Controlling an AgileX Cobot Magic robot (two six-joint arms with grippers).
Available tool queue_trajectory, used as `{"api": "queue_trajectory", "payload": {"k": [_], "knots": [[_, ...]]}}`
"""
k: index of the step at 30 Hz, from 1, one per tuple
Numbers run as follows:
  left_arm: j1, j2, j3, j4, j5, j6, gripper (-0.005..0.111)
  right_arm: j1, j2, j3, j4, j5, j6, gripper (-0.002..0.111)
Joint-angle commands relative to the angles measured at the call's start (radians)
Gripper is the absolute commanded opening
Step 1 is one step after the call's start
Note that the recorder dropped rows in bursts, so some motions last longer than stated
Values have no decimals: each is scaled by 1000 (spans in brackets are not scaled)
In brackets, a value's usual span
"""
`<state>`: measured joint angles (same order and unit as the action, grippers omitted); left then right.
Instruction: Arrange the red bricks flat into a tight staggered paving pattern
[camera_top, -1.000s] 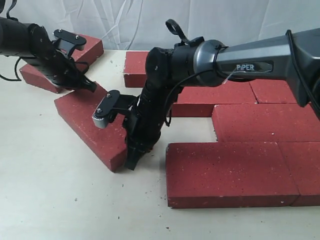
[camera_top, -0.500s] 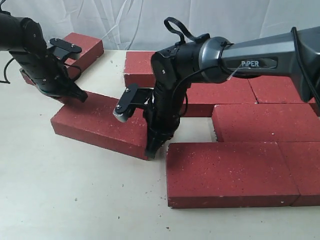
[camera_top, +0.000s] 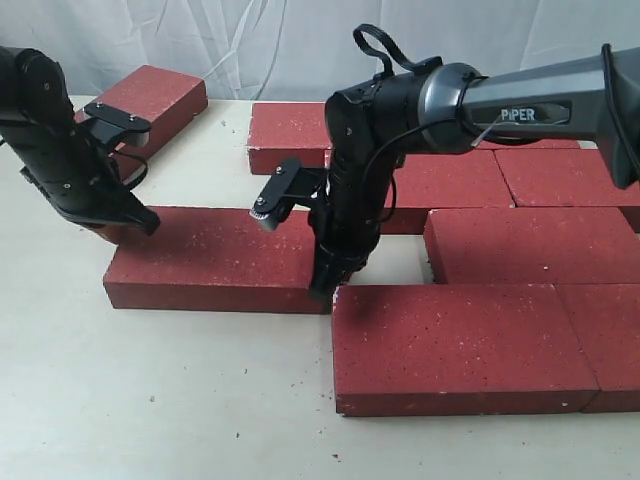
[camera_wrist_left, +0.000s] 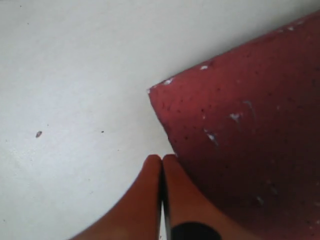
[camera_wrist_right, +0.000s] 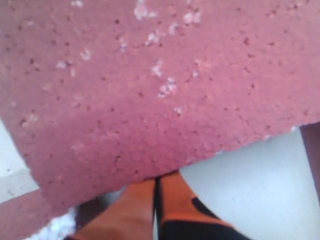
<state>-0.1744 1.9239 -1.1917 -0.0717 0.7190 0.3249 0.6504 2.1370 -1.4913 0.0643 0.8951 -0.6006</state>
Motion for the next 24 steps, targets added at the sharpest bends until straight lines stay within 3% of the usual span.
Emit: {"api": "queue_trajectory", "payload": {"k": [1, 4, 10, 15, 24], "knots": [[-7, -30, 8, 2, -25, -2, 0, -2, -43, 5, 18, 39, 3, -1], [-5, -35, 8, -2, -65, -2, 0, -2, -62, 5, 18, 63, 13, -1], [-5, -33, 16, -19, -70, 4, 0, -34, -57, 5, -172, 23, 193, -1], [-5, -36, 18, 9, -17, 9, 0, -55, -50, 5, -160, -8, 216, -1], [96, -107, 101, -10, -62, 9, 0, -61, -52, 5, -156, 2, 213, -1]]}}
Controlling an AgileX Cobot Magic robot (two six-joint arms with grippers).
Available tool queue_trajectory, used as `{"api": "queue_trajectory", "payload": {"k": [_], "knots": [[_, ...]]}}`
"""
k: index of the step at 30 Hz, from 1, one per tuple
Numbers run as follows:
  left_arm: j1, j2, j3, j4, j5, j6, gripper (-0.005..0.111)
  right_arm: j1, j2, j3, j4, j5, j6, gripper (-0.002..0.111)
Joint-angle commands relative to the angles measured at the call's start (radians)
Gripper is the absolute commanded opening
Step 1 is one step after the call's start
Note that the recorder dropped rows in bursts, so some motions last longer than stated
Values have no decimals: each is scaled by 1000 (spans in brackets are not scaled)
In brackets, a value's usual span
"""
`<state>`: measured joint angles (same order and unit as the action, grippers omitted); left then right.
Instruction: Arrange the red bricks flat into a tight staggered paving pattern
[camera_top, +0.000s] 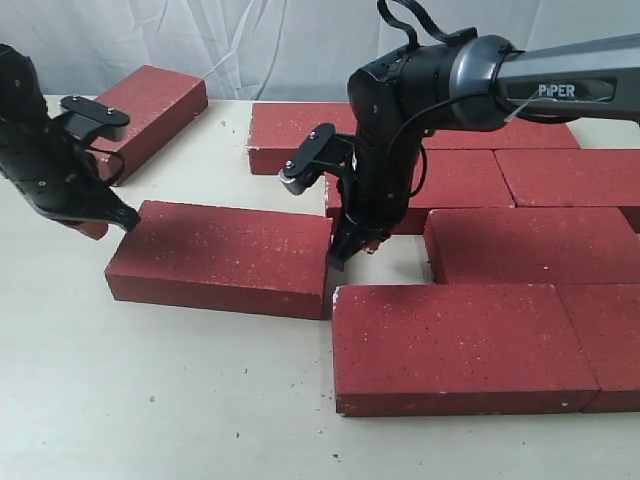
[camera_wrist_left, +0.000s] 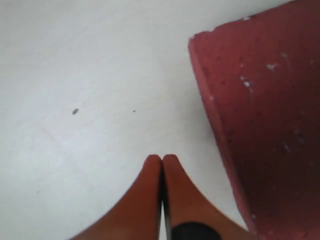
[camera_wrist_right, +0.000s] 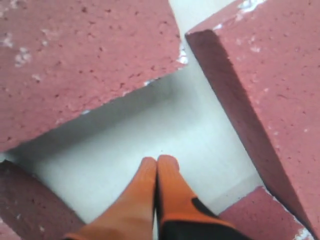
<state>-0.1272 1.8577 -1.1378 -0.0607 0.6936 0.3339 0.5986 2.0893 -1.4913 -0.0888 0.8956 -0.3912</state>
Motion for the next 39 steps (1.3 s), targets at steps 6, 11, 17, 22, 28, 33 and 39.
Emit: {"api": "queue_trajectory", "payload": {"k": [6, 11, 17, 22, 28, 33, 39], "knots": [[94, -29, 87, -144, -110, 59, 0, -9, -4, 5, 53, -47, 0, -1], [94, -6, 87, -298, -77, 239, 0, -9, -3, 5, 57, -67, 0, -1], [94, 35, 87, -348, -71, 280, 0, -9, 33, 5, 22, -91, 3, -1], [94, 37, 87, -355, -69, 281, 0, -9, 71, 5, 28, -187, 3, -1], [94, 37, 87, -473, 3, 432, 0, -9, 67, 5, 36, -227, 3, -1], [94, 37, 87, -507, 54, 462, 0, -9, 67, 5, 36, -283, 3, -1], [94, 37, 87, -505, 115, 497, 0, -9, 67, 5, 34, -287, 3, -1]]}}
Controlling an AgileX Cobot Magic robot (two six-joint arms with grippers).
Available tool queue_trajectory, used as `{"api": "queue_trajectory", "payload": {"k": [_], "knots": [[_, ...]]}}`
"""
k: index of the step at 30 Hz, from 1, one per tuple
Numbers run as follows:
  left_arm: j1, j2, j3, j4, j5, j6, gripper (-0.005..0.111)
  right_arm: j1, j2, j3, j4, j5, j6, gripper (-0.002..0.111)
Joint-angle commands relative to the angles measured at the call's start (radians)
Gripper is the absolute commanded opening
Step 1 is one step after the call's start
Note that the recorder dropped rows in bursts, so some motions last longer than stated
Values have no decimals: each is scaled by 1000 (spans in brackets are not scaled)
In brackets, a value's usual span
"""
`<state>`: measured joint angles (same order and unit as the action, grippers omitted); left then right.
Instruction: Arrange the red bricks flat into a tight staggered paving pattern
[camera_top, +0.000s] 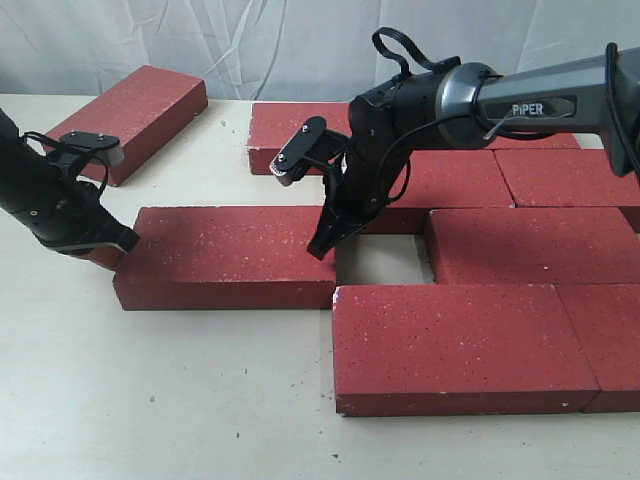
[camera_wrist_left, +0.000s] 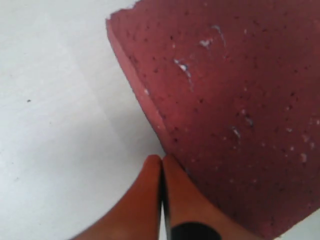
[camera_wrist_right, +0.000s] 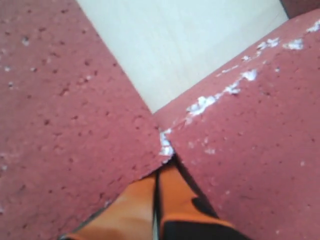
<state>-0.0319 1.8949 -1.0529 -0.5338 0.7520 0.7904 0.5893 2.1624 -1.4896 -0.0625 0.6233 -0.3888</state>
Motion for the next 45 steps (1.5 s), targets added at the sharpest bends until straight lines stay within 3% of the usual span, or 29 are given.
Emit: {"api": "queue_trajectory", "payload": {"k": [1, 9, 15, 20, 31, 45], "knots": [[-1, 0, 3, -36, 66, 54, 0, 0, -6, 3, 0, 0, 1, -1], [-1, 2, 3, -94, 57, 101, 0, -2, -6, 3, -125, 138, 14, -1], [-1, 2, 3, -124, 59, 145, 0, -2, -19, 3, -385, 217, 258, -1], [-1, 2, 3, -126, 59, 145, 0, -20, -122, 32, -303, 233, 259, -1], [-7, 2, 3, -213, 56, 213, 0, -153, -472, 307, -189, 27, 248, -1], [-130, 45, -15, -227, 4, 217, 0, -158, -571, 360, -178, -42, 248, -1]]}}
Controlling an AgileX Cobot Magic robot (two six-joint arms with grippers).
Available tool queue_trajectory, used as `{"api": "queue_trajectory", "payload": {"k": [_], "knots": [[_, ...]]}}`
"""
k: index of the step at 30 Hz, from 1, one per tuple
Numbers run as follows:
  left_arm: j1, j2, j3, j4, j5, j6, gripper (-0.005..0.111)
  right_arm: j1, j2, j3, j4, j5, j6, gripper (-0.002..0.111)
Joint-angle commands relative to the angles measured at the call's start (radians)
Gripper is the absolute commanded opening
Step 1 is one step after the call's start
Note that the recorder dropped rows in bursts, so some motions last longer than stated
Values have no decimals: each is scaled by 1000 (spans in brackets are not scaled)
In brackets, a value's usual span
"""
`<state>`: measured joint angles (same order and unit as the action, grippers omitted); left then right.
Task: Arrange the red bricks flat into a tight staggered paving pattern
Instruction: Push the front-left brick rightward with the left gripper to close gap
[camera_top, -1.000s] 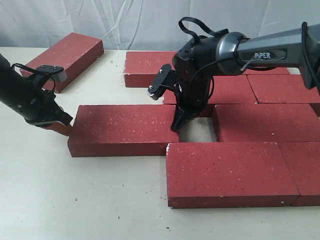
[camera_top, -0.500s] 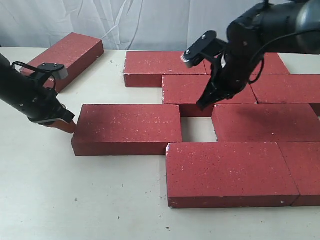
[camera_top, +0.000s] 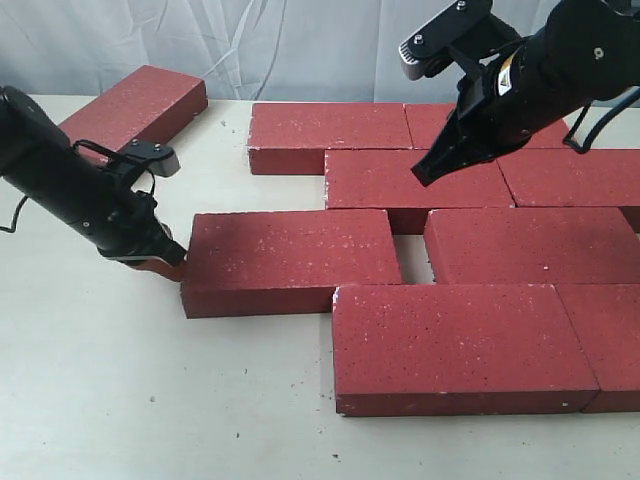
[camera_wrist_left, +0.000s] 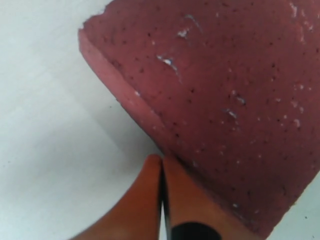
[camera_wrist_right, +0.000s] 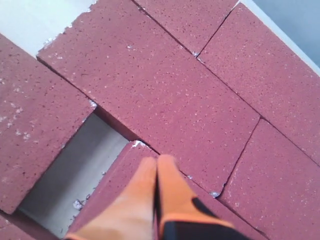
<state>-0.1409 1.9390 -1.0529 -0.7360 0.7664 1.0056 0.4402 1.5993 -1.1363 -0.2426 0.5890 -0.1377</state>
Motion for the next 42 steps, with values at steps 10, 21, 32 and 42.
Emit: {"api": "queue_trajectory", "payload": {"k": [10, 21, 32, 42], "knots": [[-74, 4, -15, -46, -87, 1, 0, -9, -8, 7, 2, -23, -3, -1], [-101, 11, -20, -56, -92, 1, 0, -9, -2, 7, 2, -22, -3, -1], [-101, 62, -60, -76, -59, 3, 0, -9, 0, 7, 2, -31, -3, -1], [-153, 62, -66, -80, -71, 6, 0, -9, 0, 7, 1, -35, -3, -1]]}}
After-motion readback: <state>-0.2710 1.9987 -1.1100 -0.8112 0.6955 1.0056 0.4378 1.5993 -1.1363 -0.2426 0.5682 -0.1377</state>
